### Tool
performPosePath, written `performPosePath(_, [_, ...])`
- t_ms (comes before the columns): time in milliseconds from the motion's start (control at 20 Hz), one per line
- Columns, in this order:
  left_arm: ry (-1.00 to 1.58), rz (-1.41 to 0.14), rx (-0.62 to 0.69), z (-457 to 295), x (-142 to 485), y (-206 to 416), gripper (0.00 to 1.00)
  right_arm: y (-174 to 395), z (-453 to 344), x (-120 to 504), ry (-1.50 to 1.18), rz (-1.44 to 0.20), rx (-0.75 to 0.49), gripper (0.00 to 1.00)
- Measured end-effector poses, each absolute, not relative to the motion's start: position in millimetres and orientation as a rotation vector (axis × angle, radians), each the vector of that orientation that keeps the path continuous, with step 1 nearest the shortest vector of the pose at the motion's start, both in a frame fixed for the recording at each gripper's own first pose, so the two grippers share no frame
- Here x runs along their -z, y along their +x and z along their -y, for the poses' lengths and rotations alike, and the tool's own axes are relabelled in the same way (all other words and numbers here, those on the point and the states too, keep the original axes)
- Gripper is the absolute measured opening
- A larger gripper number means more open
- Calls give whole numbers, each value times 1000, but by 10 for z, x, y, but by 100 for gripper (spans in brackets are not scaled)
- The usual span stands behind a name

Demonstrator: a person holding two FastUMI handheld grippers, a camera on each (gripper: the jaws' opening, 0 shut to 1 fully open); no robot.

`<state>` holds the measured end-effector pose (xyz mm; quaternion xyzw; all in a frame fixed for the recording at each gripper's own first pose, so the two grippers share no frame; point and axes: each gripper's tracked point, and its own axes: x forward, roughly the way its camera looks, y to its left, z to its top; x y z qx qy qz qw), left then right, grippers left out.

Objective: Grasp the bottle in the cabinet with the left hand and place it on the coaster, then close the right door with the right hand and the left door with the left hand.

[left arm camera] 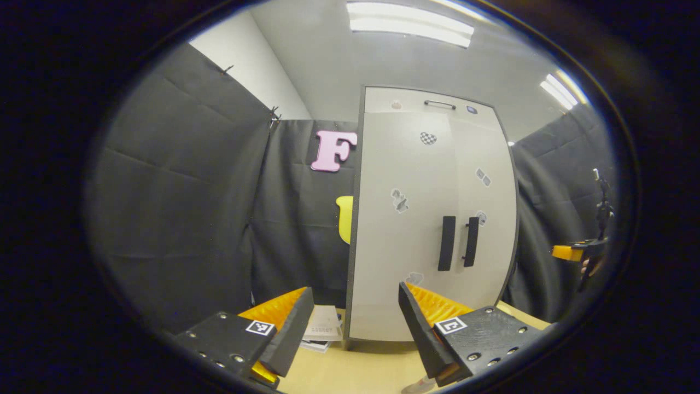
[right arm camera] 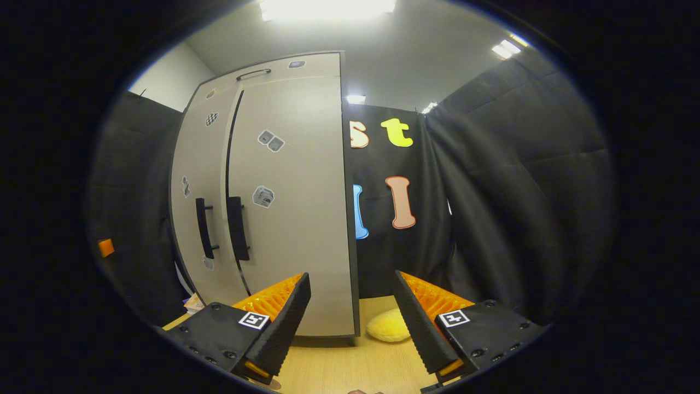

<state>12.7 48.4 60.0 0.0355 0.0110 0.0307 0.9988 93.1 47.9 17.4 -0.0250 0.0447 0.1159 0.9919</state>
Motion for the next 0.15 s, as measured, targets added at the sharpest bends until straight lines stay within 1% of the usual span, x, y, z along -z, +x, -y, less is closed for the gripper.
performPosePath(150, [48, -12, -33, -298, -660, 253, 97, 1114, -415, -57, -53, -100, -262, 98])
